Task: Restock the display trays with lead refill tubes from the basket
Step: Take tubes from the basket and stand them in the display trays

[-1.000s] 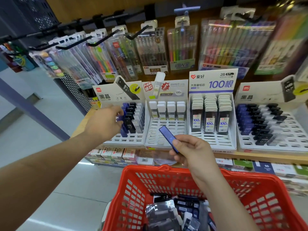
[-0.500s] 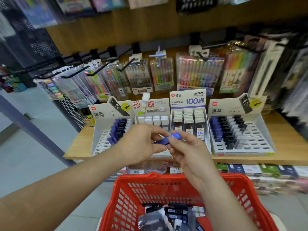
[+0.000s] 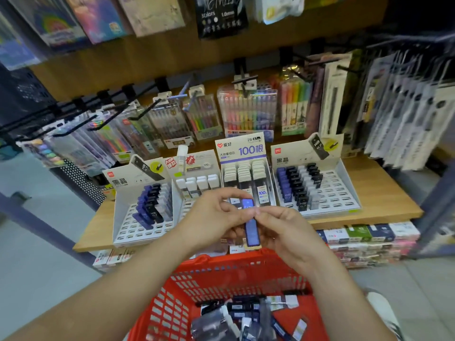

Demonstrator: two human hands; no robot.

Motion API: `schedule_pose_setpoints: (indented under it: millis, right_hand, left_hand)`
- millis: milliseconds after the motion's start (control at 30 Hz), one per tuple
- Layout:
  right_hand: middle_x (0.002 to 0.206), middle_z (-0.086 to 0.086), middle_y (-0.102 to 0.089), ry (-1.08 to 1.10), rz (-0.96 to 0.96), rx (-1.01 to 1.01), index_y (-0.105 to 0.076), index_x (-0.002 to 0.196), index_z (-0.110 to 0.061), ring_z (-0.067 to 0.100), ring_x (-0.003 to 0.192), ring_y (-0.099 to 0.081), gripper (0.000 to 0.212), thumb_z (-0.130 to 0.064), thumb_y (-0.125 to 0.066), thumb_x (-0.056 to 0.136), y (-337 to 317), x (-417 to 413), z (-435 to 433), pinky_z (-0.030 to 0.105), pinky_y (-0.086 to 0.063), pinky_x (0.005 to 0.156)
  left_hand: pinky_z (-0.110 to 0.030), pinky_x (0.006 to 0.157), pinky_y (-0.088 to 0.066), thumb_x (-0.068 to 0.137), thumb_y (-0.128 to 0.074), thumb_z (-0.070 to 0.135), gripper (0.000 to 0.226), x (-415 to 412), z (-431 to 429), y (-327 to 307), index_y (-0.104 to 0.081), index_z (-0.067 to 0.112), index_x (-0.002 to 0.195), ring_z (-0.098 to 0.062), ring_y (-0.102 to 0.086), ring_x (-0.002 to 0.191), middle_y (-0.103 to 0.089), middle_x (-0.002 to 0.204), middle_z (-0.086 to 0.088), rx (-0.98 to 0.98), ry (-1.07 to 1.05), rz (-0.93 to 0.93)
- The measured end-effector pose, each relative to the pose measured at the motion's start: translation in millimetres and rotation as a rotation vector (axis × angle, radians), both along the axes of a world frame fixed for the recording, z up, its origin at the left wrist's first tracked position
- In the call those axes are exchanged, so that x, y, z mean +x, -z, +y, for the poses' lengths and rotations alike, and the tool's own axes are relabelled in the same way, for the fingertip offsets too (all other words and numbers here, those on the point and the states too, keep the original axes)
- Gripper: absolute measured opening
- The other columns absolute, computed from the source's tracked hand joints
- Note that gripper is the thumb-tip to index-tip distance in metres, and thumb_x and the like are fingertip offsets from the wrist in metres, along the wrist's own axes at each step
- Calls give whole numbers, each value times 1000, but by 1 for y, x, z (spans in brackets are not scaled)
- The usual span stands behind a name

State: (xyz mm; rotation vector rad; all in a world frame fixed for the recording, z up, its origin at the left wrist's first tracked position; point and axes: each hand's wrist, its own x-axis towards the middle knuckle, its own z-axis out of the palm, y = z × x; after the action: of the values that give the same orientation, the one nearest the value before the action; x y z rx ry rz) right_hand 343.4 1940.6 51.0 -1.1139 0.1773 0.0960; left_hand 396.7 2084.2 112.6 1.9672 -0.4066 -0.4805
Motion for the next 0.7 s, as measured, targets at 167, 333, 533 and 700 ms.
schedule_pose_setpoints:
  millis: [167,333,533,700]
  right_hand:
    - [81,-2,-66,302,146,-540,-72,94,-18,14,71,-60,10,-20,-63,94,36,3,-60,25,-43,61]
    - [139,14,-48,239,266,-1240,-49,143,-20,29,127,-46,48,-21,-57,95,76,0,-111,39,-39,105]
    - [165,10,0,114,248,-1401,-14,156,-17,27,151,7,67,-26,-49,100,88,8,-102,36,-6,121]
    - [165,8,3,185,233,-1418,-15,157,-16,24,151,12,68,-24,-49,98,97,9,-99,37,-6,122]
  left_hand:
    - [-36,65,-58,86,-68,7,15,16,-33,27,-58,17,93,-25,-66,62,-70,72,-19,-48,-66,-17]
    - [-37,74,-59,85,-68,4,11,39,-66,49,-67,16,86,-25,-69,73,-71,80,-12,22,-91,-153]
    - [-42,81,-56,91,-59,7,15,67,-98,81,-70,16,88,-22,-69,79,-72,80,-7,177,-63,-297]
    - [-25,76,-51,92,-61,15,17,73,-116,99,-72,14,106,-16,-65,79,-71,91,-1,266,-15,-373]
